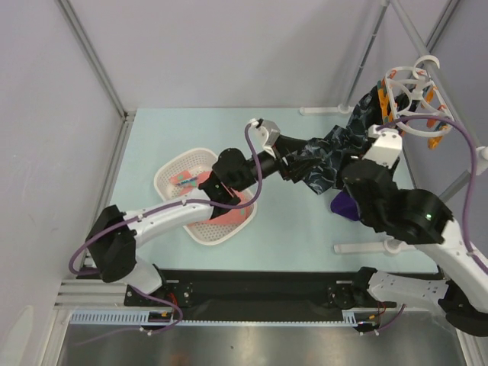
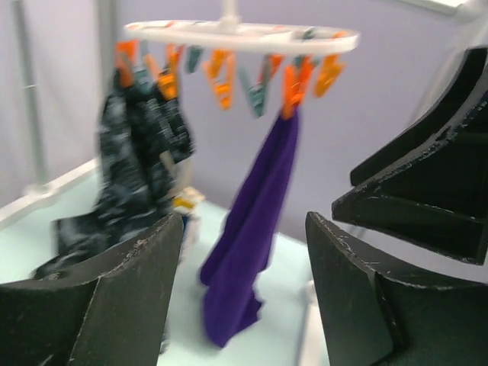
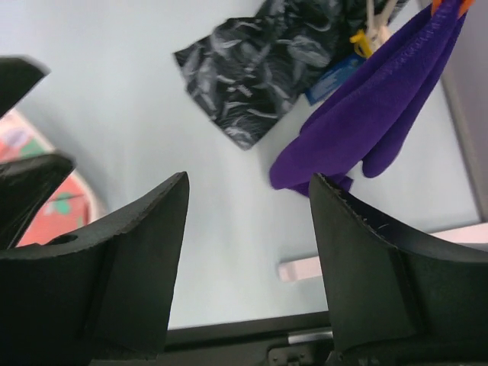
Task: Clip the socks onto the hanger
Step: Open the clamp at the hanger.
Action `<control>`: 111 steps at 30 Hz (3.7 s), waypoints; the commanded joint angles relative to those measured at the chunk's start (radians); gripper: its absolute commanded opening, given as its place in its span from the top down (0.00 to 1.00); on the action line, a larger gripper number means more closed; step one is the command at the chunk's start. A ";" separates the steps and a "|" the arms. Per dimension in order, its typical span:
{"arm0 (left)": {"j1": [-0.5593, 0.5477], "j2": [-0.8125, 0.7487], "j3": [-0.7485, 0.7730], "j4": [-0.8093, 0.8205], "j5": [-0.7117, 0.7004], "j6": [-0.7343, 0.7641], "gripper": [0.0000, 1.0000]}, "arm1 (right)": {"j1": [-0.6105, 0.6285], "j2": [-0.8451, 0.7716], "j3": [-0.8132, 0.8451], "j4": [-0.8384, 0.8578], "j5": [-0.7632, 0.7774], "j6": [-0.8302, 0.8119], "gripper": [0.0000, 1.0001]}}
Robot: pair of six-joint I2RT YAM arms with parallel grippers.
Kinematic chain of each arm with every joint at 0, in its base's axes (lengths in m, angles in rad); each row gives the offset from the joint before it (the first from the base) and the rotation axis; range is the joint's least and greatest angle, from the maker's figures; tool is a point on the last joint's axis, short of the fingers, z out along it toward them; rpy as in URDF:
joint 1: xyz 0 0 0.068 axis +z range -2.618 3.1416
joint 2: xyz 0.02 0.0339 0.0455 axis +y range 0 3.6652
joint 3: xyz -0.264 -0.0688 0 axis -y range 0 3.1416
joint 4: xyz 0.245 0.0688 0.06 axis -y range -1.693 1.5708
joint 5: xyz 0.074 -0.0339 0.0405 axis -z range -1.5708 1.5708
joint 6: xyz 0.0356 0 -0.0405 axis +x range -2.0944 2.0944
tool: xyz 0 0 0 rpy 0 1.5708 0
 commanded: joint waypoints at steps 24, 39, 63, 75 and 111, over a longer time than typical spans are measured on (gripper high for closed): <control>0.119 -0.096 -0.317 0.117 0.139 0.129 0.28 | -0.814 0.068 -0.388 0.532 -0.020 -0.302 0.45; 0.121 -0.103 -0.328 0.125 0.182 0.128 0.29 | -0.787 0.029 -0.401 0.461 -0.336 -0.248 0.37; 0.127 -0.103 -0.329 0.116 0.198 0.135 0.30 | -0.391 0.071 -0.021 0.275 -0.321 -0.174 0.34; 0.147 -0.103 -0.344 0.151 0.224 0.097 0.29 | -0.333 0.287 0.158 0.344 0.156 -0.313 0.37; 0.176 -0.086 -0.358 0.189 0.248 0.060 0.28 | -0.472 0.445 0.061 0.629 0.428 -0.369 0.47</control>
